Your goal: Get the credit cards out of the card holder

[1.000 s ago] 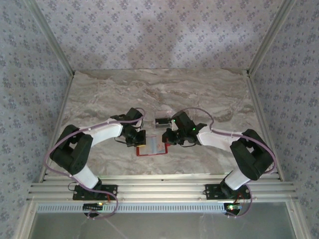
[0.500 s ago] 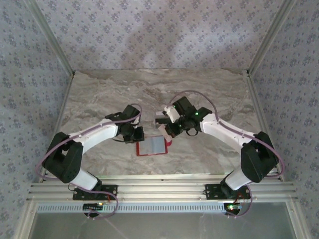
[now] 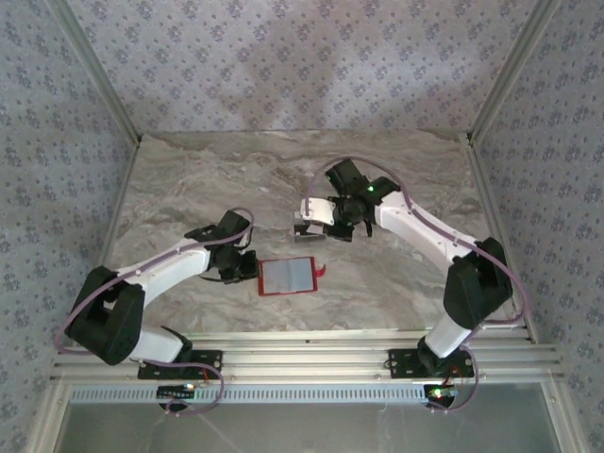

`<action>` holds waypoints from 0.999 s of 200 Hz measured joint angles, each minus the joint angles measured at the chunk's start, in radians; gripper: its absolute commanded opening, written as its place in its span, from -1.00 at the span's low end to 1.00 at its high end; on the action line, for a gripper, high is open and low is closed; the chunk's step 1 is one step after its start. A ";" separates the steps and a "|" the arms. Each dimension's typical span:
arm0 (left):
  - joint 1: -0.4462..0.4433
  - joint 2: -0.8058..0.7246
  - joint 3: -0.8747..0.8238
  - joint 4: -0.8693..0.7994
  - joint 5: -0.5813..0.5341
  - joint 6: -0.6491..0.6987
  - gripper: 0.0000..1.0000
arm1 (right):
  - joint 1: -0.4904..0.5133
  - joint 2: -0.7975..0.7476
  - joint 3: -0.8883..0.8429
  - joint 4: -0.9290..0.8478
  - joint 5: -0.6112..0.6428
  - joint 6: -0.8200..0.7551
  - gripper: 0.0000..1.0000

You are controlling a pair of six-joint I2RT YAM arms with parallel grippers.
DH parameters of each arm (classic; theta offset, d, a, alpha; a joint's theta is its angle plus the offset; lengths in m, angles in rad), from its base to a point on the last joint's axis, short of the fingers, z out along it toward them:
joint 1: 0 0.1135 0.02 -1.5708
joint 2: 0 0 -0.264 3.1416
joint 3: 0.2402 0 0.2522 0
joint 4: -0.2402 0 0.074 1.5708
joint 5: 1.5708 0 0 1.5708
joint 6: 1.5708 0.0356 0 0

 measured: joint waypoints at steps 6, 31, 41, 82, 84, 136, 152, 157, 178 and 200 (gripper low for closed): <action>0.003 -0.006 -0.003 0.000 0.000 -0.001 -0.68 | -0.005 0.023 0.027 -0.011 0.003 -0.026 -1.00; 0.013 -0.027 -0.018 0.000 -0.001 -0.004 -0.68 | -0.020 0.116 0.149 -0.061 0.013 -0.100 -1.00; 0.018 -0.033 -0.022 0.000 0.000 -0.004 -0.68 | -0.024 0.148 0.192 -0.079 0.014 -0.116 -1.00; 0.025 -0.039 -0.024 0.000 0.000 -0.005 -0.68 | -0.035 0.266 0.341 -0.143 0.013 -0.141 -1.00; 0.025 -0.039 -0.025 -0.001 0.000 -0.007 -0.68 | -0.035 0.272 0.349 -0.146 0.013 -0.142 -1.00; 0.039 -0.039 -0.025 -0.007 -0.001 -0.010 -0.69 | -0.035 0.388 0.477 -0.191 0.000 -0.147 -1.00; 0.045 -0.039 -0.025 -0.011 -0.003 -0.010 -0.69 | -0.035 0.415 0.497 -0.204 -0.009 -0.150 -1.00; 0.045 -0.039 -0.025 -0.013 -0.003 -0.010 -0.69 | -0.035 0.422 0.499 -0.207 -0.012 -0.150 -1.00; 0.050 -0.045 -0.026 -0.021 -0.003 -0.010 -0.69 | -0.035 0.447 0.503 -0.227 -0.023 -0.151 -1.00; 0.051 -0.056 -0.026 -0.026 -0.003 -0.010 -0.69 | -0.035 0.463 0.509 -0.251 -0.033 -0.151 -1.00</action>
